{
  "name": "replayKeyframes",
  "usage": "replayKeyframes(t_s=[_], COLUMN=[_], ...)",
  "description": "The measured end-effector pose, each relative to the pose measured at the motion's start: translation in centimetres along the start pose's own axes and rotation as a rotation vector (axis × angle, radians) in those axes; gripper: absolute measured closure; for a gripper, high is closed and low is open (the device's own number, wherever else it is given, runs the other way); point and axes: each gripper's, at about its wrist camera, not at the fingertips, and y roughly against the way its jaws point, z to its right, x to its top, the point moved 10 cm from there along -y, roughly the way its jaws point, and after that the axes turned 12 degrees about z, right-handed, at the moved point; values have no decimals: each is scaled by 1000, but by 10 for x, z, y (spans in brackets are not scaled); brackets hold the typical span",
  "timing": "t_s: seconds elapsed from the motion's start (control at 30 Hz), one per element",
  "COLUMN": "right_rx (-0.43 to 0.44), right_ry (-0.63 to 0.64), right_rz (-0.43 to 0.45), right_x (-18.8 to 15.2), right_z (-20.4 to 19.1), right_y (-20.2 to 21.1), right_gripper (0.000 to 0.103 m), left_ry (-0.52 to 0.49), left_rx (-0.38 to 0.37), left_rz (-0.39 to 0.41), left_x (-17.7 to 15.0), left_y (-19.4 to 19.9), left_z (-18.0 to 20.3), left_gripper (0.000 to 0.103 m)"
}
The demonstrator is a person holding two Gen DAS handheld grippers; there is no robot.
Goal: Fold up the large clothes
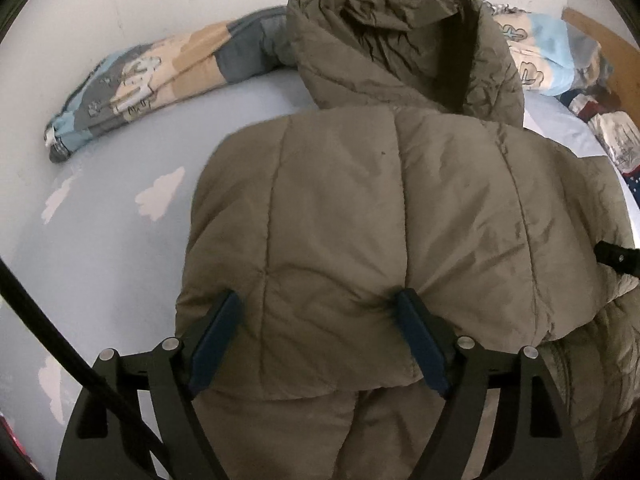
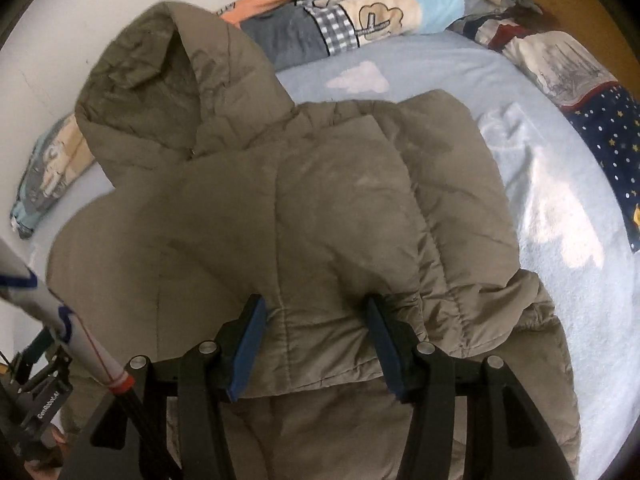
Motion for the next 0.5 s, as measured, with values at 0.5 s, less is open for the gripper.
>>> replayKeyframes(t_s=[0.5], right_rx=[30], right_ry=[-3], right_rz=[177], right_x=[40], right_z=[-2], right_y=[38], right_gripper=[45], left_ry=[106], left_rx=[1], left_rz=[83], left_x=[23], left_y=[19], left_z=[-17], left_gripper=[22])
